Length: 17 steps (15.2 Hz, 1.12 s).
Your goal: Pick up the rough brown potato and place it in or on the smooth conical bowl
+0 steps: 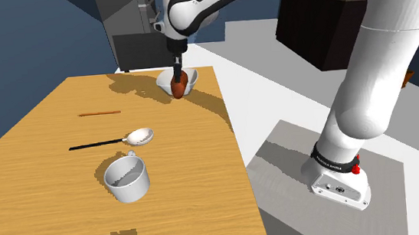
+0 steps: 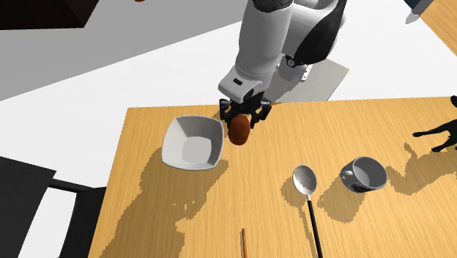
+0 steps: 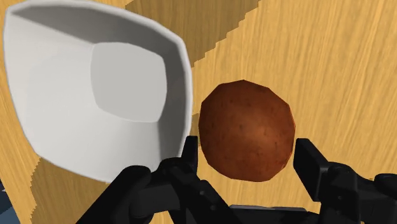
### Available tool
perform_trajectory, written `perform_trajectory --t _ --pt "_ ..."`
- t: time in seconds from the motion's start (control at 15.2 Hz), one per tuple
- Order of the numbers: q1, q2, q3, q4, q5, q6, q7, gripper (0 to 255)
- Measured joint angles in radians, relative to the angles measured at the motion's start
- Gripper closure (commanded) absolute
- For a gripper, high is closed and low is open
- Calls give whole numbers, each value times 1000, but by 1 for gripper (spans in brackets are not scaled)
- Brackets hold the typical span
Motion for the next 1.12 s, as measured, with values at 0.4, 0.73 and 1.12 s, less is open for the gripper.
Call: perform_trajectory --t 0.4,0.73,1.12 --pt "-1 -19 0 60 3 -79 -5 255" --pt "-22 11 -18 140 12 -128 -48 255" --pt "-86 140 -62 339 37 -198 -165 255"
